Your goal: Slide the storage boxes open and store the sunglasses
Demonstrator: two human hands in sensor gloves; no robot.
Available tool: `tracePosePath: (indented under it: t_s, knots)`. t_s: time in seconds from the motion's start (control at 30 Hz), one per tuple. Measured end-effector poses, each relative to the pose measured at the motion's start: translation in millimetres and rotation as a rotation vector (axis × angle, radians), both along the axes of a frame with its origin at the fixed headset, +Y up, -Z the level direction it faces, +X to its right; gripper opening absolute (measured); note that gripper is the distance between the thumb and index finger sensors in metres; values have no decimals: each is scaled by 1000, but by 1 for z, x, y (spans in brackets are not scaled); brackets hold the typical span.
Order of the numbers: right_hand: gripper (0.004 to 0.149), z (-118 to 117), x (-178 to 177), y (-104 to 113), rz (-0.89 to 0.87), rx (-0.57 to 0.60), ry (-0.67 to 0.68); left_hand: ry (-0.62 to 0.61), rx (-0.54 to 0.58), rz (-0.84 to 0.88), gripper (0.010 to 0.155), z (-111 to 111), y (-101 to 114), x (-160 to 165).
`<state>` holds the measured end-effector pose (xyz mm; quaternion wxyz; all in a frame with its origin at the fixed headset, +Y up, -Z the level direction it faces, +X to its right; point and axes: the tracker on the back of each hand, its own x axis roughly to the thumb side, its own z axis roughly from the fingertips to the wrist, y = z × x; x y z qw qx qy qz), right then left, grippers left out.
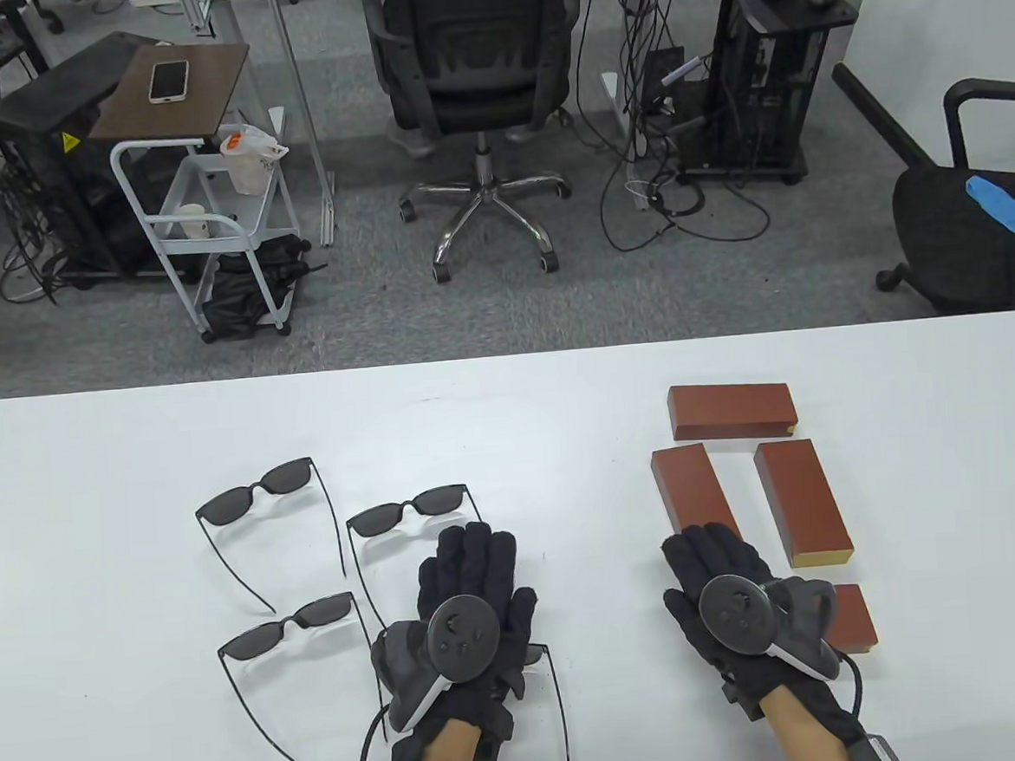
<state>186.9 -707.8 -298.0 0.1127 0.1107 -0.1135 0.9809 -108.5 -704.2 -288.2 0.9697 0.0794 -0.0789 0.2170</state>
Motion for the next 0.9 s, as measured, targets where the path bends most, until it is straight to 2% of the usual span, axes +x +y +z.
tracePosePath:
  t_s: [0.13, 0.3, 0.6, 0.7, 0.77, 0.9]
  knots:
    - [60, 1, 1, 1, 6, -2, -1, 6, 17, 13, 70, 1, 10, -6]
    - [60, 1, 2, 0, 13, -12, 0, -2, -16, 43, 74, 3, 20, -22]
    - [61, 0, 2, 0, 11, -31, 8, -5, -260, -24, 69, -2, 17, -47]
    - [61, 1, 3, 0, 15, -43, 7, 14, -296, -165, 64, -4, 15, -41]
    - [61, 1, 3, 0, 37, -46, 2, 36, -360, -325, 63, -6, 10, -35]
    - [61, 1, 2, -1, 42, -49, 8, 51, -347, -534, 59, -9, -3, -24]
